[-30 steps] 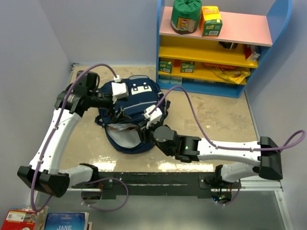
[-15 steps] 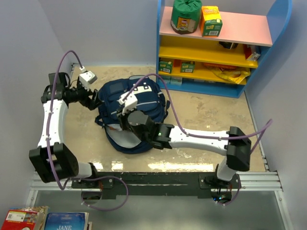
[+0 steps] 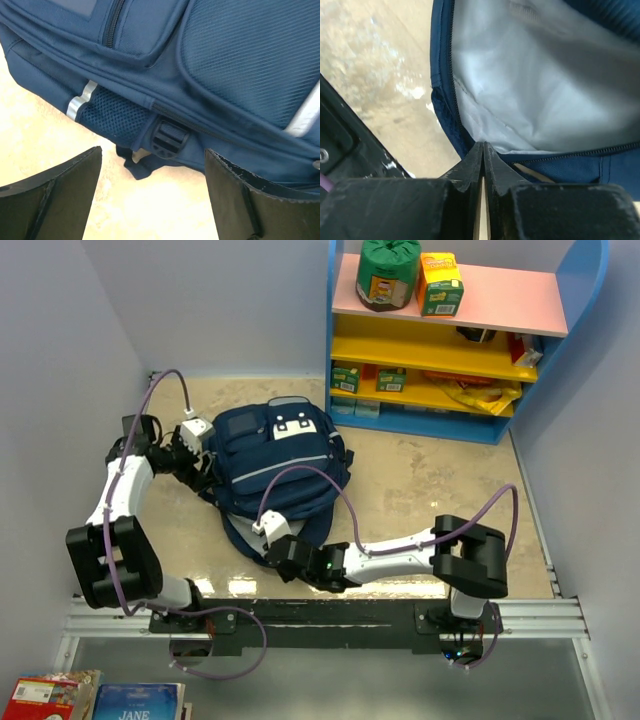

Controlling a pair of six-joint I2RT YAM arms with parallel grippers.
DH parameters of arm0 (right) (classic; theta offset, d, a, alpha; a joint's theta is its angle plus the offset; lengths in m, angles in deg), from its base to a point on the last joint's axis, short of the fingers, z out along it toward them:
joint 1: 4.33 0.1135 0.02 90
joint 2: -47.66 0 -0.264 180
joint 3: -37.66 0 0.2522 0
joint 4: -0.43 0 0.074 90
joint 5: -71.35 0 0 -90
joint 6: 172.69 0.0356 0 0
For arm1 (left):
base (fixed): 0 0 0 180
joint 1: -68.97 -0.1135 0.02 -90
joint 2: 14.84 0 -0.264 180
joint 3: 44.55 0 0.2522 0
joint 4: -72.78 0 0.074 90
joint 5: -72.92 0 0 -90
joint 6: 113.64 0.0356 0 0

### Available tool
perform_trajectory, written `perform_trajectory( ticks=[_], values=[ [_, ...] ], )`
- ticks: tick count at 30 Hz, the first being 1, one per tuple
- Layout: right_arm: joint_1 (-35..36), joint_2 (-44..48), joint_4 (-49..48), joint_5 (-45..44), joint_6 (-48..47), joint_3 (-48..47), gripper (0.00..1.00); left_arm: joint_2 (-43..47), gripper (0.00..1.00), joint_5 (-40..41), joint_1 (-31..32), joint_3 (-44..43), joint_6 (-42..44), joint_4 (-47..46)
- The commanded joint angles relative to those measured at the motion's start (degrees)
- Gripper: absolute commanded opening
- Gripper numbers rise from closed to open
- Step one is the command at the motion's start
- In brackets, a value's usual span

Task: Pack the student bag
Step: Adjust the student bag at the center of the board.

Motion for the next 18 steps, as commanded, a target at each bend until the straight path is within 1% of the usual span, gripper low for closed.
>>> perform_trajectory(
  ticks=[1,2,3,4,5,6,7,9,10,12,13,14,15,16,18],
  values=[
    [0.34,4.46,2.73,0.64,3.14,-0.24,0.09,-0.31,0.86,0.23,-0.66,1.62,2.21,-4.82],
    [0.25,4.9,3.09,-0.75,2.17,-1.47,0.14,-0.4,0.84,0.24,-0.84,1.54,1.94,-5.17],
    [0.25,5.69,5.44,-1.29,0.86,-3.13,0.16,-0.49,0.83,-0.11,-1.79,1.54,1.5,-5.87],
    [0.25,6.05,6.42,-1.73,-1.85,-7.76,0.18,-0.57,0.82,-0.46,-2.59,1.19,0.28,-6.31],
    [0.17,6.4,7.21,-2.0,-3.27,-10.51,0.19,-0.92,0.79,-0.99,-3.46,0.75,-0.43,-6.75],
    [0.16,6.75,8.35,-2.0,-4.59,-13.14,0.2,-1.36,0.77,-2.3,-5.65,0.14,-1.13,-6.67],
    [0.16,6.75,8.71,-1.65,-7.39,-18.74,0.23,-1.98,0.75,-3.36,-6.71,-1.43,-1.75,-6.14],
    [0.25,6.4,9.24,-1.04,-10.04,-23.78,0.25,-3.82,0.69,-6.34,-9.7,-3.02,-2.02,-3.6],
    [0.25,5.01,9.33,-1.03,-13.19,-28.5,0.27,-4.26,0.67,-7.23,-10.41,-3.9,-2.02,-2.89],
    [0.17,2.55,9.07,-1.55,-17.41,-32.05,0.31,-5.06,0.64,-8.72,-11.47,-4.17,-1.49,-0.61],
    [-0.36,-1.47,9.24,-1.3,-22.31,-34.76,0.34,-5.14,0.63,-9.16,-11.73,-4.09,-0.71,0.01],
    [-0.71,-3.77,9.68,-0.25,-24.53,-36.36,0.35,-5.23,0.62,-10.04,-12.08,-3.91,-0.53,0.8],
    [-0.98,-6.67,11.86,1.41,-29.69,-39.85,0.35,-5.49,0.62,-10.66,-12.43,-3.91,-0.44,1.15],
    [-1.06,-11.31,12.84,1.25,-32.09,-41.37,0.36,-6.28,0.61,-11.1,-12.7,-4.17,-0.18,1.76],
    [-1.15,-15.38,14.25,1.69,-38.23,-44.44,0.38,-7.42,0.61,-12.33,-13.84,-4.96,0.18,3.43]
  ],
)
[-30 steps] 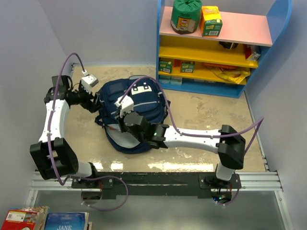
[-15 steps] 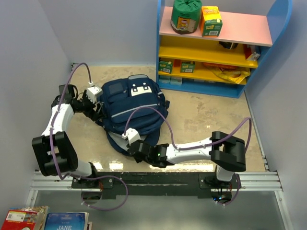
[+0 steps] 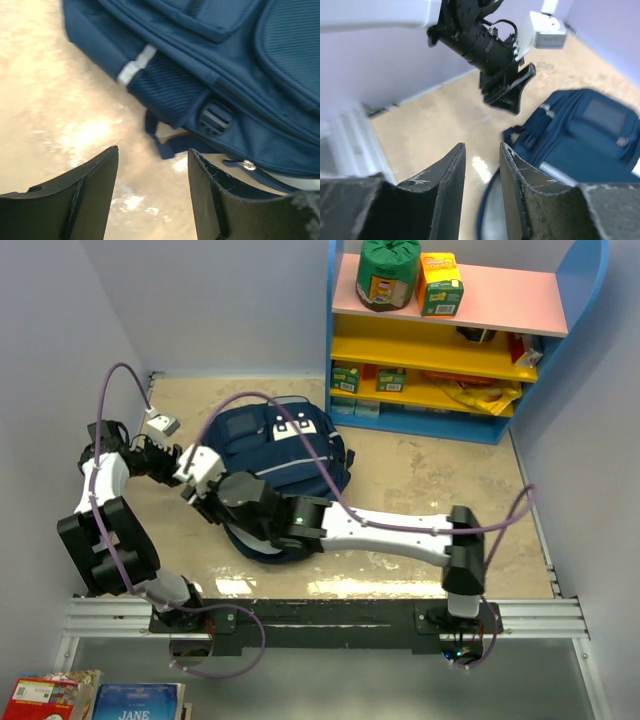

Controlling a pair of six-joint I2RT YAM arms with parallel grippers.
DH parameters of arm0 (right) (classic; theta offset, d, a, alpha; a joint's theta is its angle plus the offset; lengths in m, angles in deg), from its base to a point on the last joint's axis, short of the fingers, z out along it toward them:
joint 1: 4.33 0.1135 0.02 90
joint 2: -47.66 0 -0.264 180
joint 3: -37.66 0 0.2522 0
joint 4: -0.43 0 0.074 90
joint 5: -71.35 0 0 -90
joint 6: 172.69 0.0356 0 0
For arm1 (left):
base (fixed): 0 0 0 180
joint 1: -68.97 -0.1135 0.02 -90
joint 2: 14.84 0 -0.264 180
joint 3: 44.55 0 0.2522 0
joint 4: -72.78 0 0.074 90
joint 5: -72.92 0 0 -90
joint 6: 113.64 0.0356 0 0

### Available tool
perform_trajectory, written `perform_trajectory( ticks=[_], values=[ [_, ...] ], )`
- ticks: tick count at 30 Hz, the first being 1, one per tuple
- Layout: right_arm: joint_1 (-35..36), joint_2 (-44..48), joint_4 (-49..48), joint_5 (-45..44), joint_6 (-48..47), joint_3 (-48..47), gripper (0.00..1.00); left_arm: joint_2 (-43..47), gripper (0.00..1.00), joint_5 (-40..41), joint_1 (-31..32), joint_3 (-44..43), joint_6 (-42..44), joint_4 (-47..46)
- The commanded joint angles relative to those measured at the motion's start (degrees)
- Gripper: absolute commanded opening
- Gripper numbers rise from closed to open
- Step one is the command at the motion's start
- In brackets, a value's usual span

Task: Pack the student bag
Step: Adjust the student bag at the center of the board.

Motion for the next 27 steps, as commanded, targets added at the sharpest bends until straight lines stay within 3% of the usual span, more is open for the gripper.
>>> perform_trajectory(
  ticks=[1,6,10,18,20,22,24,26,27],
  values=[
    [-0.74,-13.01,6.36,2.78,-18.63,-3.67,0.4,-3.21,0.61,-6.34,-2.04,-3.69,1.86,3.83],
    [-1.0,-20.57,3.28,0.6,-29.63,-5.41,0.52,-4.19,0.68,-1.52,-2.66,-3.36,-1.03,-0.46],
    [-3.11,-23.56,2.25,1.83,-27.52,-7.37,0.54,-4.0,0.7,-0.72,-2.92,-2.55,-0.51,-2.58],
    [-3.02,-29.19,-7.87,-10.18,-26.48,-7.81,0.53,-6.74,0.63,-5.28,-3.36,-4.14,6.42,2.78],
    [-3.37,-30.68,-6.31,-11.88,-24.37,-8.59,0.51,-7.08,0.6,-6.6,-3.45,-4.4,8.27,4.53],
    [-3.81,-30.43,-5.07,-12.94,-20.95,-7.81,0.41,-8.05,0.57,-7.48,-3.36,-5.28,10.56,6.81],
    [-4.08,-28.94,-4.54,-13.55,-16.92,-3.71,0.23,-8.67,0.56,-8.54,-3.36,-5.98,13.27,8.05],
    [-4.52,-24.9,-4.54,-11.55,-13.83,0.52,0.19,-8.32,0.61,-10.29,-3.28,-5.73,14.95,8.15],
    [-4.61,-23.32,-4.88,-11.01,-10.86,5.24,0.19,-7.62,0.68,-10.82,-2.93,-5.2,15.83,7.71]
  ],
)
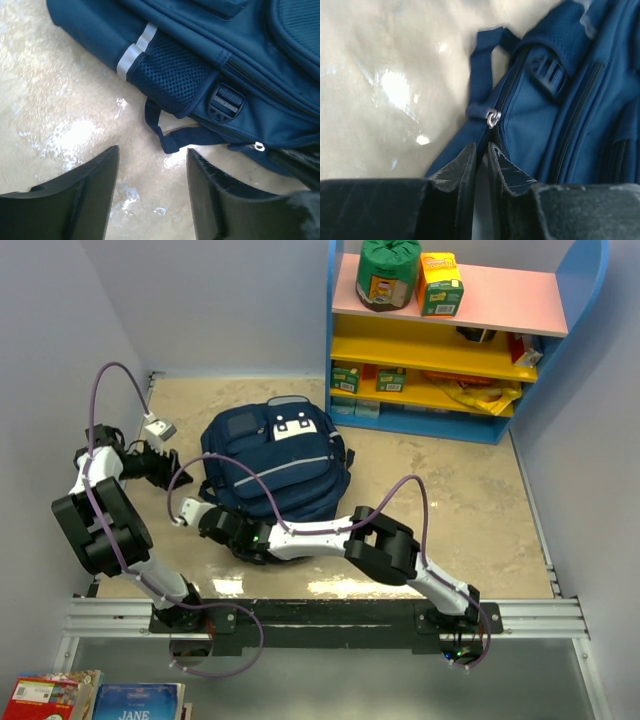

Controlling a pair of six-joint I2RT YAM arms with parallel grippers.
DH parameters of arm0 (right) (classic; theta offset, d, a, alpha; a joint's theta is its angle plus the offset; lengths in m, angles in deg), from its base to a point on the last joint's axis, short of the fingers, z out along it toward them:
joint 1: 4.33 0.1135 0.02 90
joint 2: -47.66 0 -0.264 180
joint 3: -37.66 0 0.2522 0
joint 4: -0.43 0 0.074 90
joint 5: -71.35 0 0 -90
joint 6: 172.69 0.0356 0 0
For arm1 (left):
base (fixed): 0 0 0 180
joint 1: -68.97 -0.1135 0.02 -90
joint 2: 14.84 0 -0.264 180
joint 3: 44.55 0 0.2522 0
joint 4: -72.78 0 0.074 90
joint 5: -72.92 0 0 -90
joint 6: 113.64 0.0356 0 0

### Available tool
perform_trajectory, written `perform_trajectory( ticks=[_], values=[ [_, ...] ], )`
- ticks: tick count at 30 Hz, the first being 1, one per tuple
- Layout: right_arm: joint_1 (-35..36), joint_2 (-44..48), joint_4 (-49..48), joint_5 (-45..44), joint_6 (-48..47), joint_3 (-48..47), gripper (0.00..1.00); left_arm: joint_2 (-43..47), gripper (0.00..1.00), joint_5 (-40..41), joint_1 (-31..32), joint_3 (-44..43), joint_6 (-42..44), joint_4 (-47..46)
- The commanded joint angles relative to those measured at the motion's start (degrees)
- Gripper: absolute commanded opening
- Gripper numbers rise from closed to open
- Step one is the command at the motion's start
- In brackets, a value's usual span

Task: Pack the student bag
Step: Adjust the student bag at the center of the board.

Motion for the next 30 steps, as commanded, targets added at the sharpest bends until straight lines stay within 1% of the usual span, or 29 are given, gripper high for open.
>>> perform_trajectory(
  ticks=[1,2,3,4,5,6,7,8,9,10,11,14,17,18,19,20,21,22,24,26,27,30],
  values=[
    [-1.87,7.14,-0.76,-0.85,10.46,10.79,0.19,1.15,0.71,-6.26,0.51,-1.31,6.99,-0.05],
    [-1.96,9.41,-0.58,-0.75,11.69,12.9,0.18,1.5,0.74,-6.26,2.43,-1.13,6.9,-0.67],
    [-2.22,10.48,-0.49,-0.58,14.22,16.66,0.14,2.11,0.78,-5.91,3.75,-1.13,6.72,-1.46],
    [-2.4,11.45,-0.49,0.12,15.38,18.61,0.09,2.55,0.79,-5.56,6.55,-1.13,5.59,-4.17],
    [-2.49,13.63,-0.41,0.3,16.52,20.37,0.03,3.08,0.79,-5.21,7.62,-1.04,3.93,-6.37],
    [-2.75,14.61,-0.32,0.65,19.49,23.7,0.0,3.96,0.8,-4.94,8.76,-1.04,-0.79,-8.91],
    [-2.84,15.93,-0.41,1.0,20.56,25.38,0.0,4.14,0.8,-4.77,11.04,-1.3,-2.75,-12.94],
    [-2.84,17.77,-0.58,1.27,21.53,26.79,0.0,4.05,0.8,-3.9,12.36,-1.83,-3.81,-14.11],
    [-2.93,18.83,-0.58,1.27,23.19,29.42,0.0,3.44,0.81,-3.1,13.86,-3.05,-4.78,-14.73],
    [-3.1,19.71,-0.58,1.27,23.91,30.75,0.0,3.09,0.81,-2.4,16.65,-3.76,-5.14,-15.44],
    [-3.28,20.5,-0.32,0.83,24.52,32.94,0.0,2.65,0.81,-0.65,18.07,-4.11,-5.58,-15.88],
    [-4.68,24.8,-0.23,-0.49,26.81,36.81,0.0,1.07,0.81,0.94,22.47,-5.08,-5.23,-15.88],
    [-7.32,31.74,-0.23,-0.31,28.39,42.79,0.0,-0.6,0.81,1.3,24.68,-5.35,-1.38,-13.43],
    [-8.89,33.5,-0.23,0.3,28.92,45.32,0.0,-0.78,0.8,1.39,25.03,-4.56,2.55,-12.55],
    [-9.69,37.08,-0.23,1.26,29.27,46.48,0.0,-0.69,0.81,1.47,25.47,-3.86,4.16,-11.85],
    [-10.31,38.51,-0.23,1.62,29.62,47.28,0.0,-0.52,0.81,1.47,25.56,-3.07,6.17,-11.23],
    [-11.1,39.92,-0.23,1.8,30.06,48.41,0.0,-0.26,0.81,1.47,25.73,-1.76,10.89,-10.36],
    [-11.36,41.67,-0.23,1.8,30.07,48.86,0.0,-0.17,0.81,1.47,25.82,-1.05,12.77,-8.87],
    [-12.07,42.66,1.09,1.97,30.33,49.3,0.0,-0.52,0.81,2.09,26.0,-0.25,17.42,-5.8],
    [-12.42,42.57,1.96,2.06,31.38,49.04,0.0,-0.61,0.81,2.7,26.26,0.53,18.93,-5.16],
    [-13.12,42.31,2.49,2.15,32.08,48.87,0.0,-0.17,0.83,2.88,26.35,1.06,18.68,-6.73],
    [-13.65,42.13,3.64,3.11,33.76,48.86,0.0,1.58,0.83,3.32,27.14,2.91,15.08,-11.12]
  ],
)
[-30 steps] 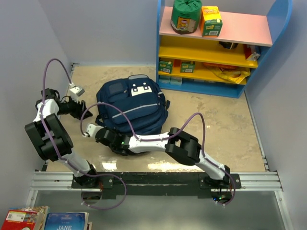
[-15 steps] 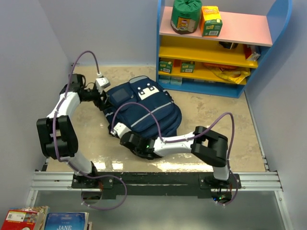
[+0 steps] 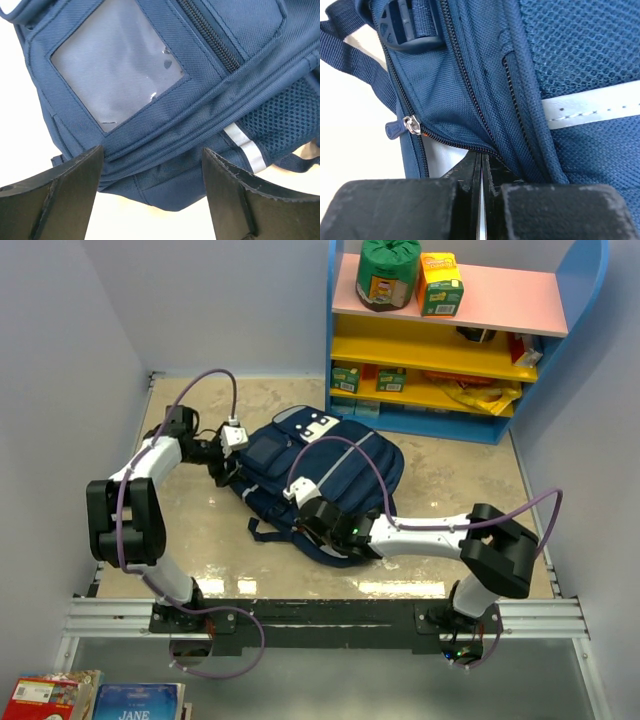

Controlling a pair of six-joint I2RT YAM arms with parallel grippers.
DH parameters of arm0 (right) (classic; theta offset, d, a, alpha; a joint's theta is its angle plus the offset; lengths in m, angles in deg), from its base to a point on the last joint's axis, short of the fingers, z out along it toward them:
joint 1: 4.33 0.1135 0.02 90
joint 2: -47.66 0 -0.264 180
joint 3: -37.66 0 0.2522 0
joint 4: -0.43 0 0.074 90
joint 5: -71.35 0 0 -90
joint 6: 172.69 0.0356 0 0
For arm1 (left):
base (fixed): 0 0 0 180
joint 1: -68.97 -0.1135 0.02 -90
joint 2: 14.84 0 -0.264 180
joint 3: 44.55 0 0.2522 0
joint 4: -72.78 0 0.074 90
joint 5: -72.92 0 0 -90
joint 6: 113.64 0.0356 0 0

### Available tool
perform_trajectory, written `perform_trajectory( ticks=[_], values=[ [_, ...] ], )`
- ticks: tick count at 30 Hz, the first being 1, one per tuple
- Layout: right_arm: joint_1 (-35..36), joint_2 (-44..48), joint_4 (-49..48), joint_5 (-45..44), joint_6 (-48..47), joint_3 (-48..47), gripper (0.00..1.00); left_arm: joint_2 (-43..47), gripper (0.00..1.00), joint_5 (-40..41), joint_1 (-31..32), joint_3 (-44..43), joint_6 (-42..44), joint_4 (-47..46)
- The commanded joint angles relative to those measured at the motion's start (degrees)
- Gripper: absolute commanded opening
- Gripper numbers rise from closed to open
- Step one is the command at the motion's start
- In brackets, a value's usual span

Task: Pack the student bag
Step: Adjust the student bag at the center of the board.

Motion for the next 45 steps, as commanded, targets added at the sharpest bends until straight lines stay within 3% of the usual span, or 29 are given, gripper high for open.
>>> perform_trajectory(
  ticks=[1,5,7,8,12,16,19,22,25,32,42,45],
  values=[
    [-3.66,1.63,-0.58,-3.66,4.14,-0.27,0.0,2.29,0.82,0.39,1.44,2.56,1.2,-3.11],
    [-3.66,5.58,-2.24,-1.82,7.74,4.38,0.0,7.11,0.77,-0.31,2.06,4.32,-3.19,-5.75],
    [-3.66,7.78,-2.86,-1.11,8.8,6.05,0.0,11.42,0.87,-0.22,1.97,5.11,-4.69,-8.11],
    [-3.66,8.22,-3.56,-1.11,9.67,7.54,0.0,14.13,1.0,-1.01,2.06,5.55,-6.01,-8.56],
    [-3.66,8.93,-5.85,-0.23,11.44,9.4,0.0,18.11,1.0,-3.3,2.84,6.69,-3.13,-7.26],
    [-3.66,9.19,-8.22,2.57,13.98,10.98,0.0,18.82,1.0,-0.24,9.24,7.75,2.76,-3.21],
    [-3.66,9.19,-10.51,3.9,15.92,12.92,0.02,22.32,1.0,1.88,14.25,11.87,1.45,-10.57],
    [-3.66,9.28,-8.32,3.2,17.06,13.35,0.05,20.23,1.0,5.13,17.26,11.97,3.03,-10.85],
    [-3.66,9.54,-8.14,1.09,18.99,15.28,0.03,17.77,1.0,4.52,17.44,10.31,-1.7,-14.45],
    [-3.66,10.77,-9.46,1.09,22.25,17.75,0.0,13.11,1.0,13.39,22.71,9.94,10.85,-6.55],
    [-3.66,10.42,-5.07,-1.11,21.72,14.06,0.0,12.75,1.0,21.83,24.29,18.12,3.39,-31.57],
    [-3.93,9.37,-4.45,-1.46,21.2,11.87,0.0,11.79,0.54,23.59,24.21,17.25,1.11,-31.69]
  ],
)
